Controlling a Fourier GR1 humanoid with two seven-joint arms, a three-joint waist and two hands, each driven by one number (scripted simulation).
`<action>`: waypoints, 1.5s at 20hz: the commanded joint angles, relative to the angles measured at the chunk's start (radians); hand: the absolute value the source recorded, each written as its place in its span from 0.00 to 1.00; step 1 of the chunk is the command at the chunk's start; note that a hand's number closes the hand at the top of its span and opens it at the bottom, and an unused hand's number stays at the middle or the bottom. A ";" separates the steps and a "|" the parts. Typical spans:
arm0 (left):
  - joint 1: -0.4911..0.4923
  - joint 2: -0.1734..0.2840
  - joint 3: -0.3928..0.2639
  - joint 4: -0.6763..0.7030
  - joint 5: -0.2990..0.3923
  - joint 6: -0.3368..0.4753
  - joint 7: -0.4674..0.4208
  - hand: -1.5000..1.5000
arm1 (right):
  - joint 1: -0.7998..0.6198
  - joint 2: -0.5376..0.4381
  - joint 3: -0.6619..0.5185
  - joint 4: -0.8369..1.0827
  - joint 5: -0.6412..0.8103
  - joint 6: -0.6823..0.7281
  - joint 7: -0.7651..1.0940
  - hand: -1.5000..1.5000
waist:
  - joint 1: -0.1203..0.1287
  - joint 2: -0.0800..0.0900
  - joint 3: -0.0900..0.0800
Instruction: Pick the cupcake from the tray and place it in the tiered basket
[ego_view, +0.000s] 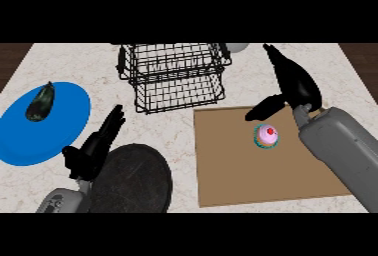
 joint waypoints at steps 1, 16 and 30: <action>-0.003 0.013 0.020 0.006 0.004 0.003 0.005 0.50 | -0.064 -0.091 0.110 -0.065 -0.001 0.279 0.209 0.00 | -0.007 -0.004 0.000; 0.032 0.012 0.020 -0.015 0.000 -0.047 -0.032 0.50 | -0.135 -0.082 0.097 -0.331 -0.102 0.410 0.700 0.00 | 0.022 0.019 0.010; 0.029 -0.033 0.004 -0.050 -0.018 -0.033 0.004 0.50 | 0.016 -0.012 0.160 -0.239 -0.014 0.345 0.700 0.00 | 0.029 0.023 0.010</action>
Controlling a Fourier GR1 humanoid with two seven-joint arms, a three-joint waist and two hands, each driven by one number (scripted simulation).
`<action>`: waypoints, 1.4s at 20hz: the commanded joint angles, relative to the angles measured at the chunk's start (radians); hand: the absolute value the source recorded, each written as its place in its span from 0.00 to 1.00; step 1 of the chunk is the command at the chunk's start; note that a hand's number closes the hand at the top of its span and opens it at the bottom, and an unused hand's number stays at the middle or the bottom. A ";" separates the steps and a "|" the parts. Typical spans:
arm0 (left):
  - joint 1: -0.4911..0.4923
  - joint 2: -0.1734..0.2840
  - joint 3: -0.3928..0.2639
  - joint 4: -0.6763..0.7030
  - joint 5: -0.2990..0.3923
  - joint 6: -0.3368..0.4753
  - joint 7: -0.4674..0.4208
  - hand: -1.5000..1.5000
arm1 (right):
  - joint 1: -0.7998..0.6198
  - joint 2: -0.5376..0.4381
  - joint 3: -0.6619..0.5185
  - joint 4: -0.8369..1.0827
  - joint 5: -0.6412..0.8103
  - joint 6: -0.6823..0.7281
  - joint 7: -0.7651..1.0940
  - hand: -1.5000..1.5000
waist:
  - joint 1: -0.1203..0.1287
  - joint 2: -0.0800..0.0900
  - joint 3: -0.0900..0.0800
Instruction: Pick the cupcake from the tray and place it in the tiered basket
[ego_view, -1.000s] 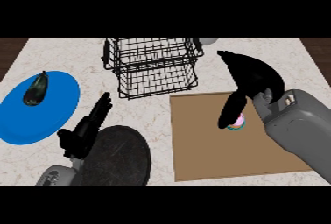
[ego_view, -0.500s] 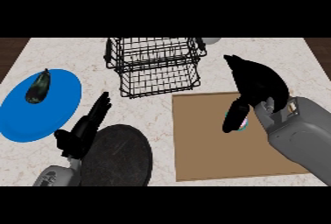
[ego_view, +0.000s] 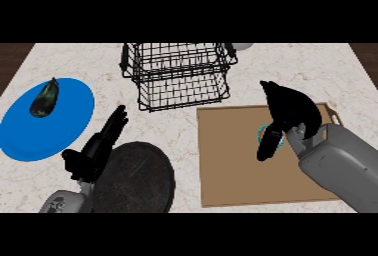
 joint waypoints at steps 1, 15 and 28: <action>-0.002 0.003 0.000 -0.079 0.006 0.006 0.086 0.50 | 0.060 0.059 0.017 -0.021 0.058 -0.014 0.176 0.00 | 0.004 0.000 0.001; -0.051 -0.018 0.042 0.036 -0.020 -0.025 0.014 0.50 | 0.171 0.065 -0.095 0.073 0.156 0.028 0.070 0.00 | 0.001 0.004 0.001; -0.014 -0.045 0.055 0.013 -0.058 -0.049 0.003 0.50 | 0.276 0.247 -0.168 0.107 0.383 -0.094 -0.127 1.00 | 0.007 0.004 0.001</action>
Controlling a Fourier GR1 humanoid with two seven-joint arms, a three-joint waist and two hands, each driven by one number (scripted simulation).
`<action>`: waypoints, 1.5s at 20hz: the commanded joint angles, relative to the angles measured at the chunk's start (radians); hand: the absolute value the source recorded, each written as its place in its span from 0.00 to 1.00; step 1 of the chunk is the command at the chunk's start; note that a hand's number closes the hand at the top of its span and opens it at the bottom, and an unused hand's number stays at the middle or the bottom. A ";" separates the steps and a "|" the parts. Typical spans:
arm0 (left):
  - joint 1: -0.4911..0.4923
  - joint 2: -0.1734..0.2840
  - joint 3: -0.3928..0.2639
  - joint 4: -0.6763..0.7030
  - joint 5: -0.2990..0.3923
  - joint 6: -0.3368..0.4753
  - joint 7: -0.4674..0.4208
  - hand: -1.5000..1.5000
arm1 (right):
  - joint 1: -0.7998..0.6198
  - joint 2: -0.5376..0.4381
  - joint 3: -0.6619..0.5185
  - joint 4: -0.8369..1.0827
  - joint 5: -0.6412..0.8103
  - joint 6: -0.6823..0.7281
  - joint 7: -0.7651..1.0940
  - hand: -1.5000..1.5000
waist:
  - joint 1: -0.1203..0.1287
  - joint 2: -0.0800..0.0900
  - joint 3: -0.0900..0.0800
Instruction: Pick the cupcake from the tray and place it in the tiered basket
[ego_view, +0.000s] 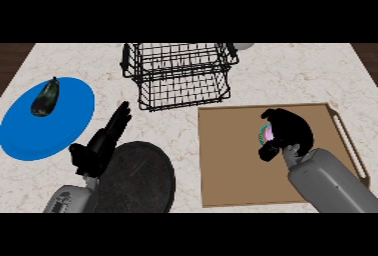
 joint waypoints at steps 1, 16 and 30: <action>0.045 0.016 0.003 -0.098 -0.004 -0.009 0.071 0.50 | 0.055 -0.001 -0.032 -0.036 0.086 -0.034 -0.068 1.00 | 0.002 -0.001 0.000; 0.020 -0.018 0.022 -0.044 -0.020 -0.045 0.020 0.50 | -0.065 -0.286 -0.240 0.318 0.084 0.089 -0.869 1.00 | 0.032 0.013 0.004; 0.022 -0.034 0.034 -0.003 -0.043 -0.032 -0.011 0.50 | -0.265 -0.181 -0.509 0.441 -0.140 0.040 -1.177 1.00 | -0.007 -0.004 0.000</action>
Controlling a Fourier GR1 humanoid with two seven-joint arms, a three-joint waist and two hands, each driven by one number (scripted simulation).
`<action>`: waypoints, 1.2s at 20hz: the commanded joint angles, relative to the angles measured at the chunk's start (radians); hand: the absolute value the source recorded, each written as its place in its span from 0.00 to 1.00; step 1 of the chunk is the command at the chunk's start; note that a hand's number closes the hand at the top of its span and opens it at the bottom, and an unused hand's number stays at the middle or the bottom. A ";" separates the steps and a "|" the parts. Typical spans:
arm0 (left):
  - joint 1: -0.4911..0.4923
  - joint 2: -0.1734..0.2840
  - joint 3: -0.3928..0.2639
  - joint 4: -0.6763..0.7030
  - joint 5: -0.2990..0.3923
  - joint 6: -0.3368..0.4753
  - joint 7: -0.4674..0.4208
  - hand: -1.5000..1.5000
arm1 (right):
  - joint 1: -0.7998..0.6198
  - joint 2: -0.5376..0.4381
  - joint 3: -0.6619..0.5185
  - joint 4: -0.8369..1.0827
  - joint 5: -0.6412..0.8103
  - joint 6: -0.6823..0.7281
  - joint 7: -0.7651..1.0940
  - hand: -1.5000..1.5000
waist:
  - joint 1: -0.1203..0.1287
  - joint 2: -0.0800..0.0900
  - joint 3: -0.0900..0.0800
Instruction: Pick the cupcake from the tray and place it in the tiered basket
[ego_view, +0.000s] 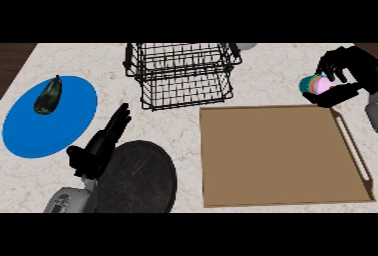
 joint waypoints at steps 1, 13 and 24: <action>0.027 -0.045 -0.035 0.018 -0.041 0.040 -0.022 0.50 | -0.089 0.003 -0.089 -0.089 -0.110 0.063 0.012 1.00 | -0.018 -0.007 -0.002; -0.058 -0.026 0.023 0.095 -0.033 0.001 -0.048 0.50 | -0.434 0.146 -0.108 -0.115 -0.137 0.151 0.348 1.00 | -0.005 -0.001 -0.002; -0.053 -0.007 0.028 -0.014 -0.017 -0.019 0.060 0.50 | -0.733 0.358 -0.081 0.234 -0.042 0.052 0.439 1.00 | 0.016 0.005 -0.002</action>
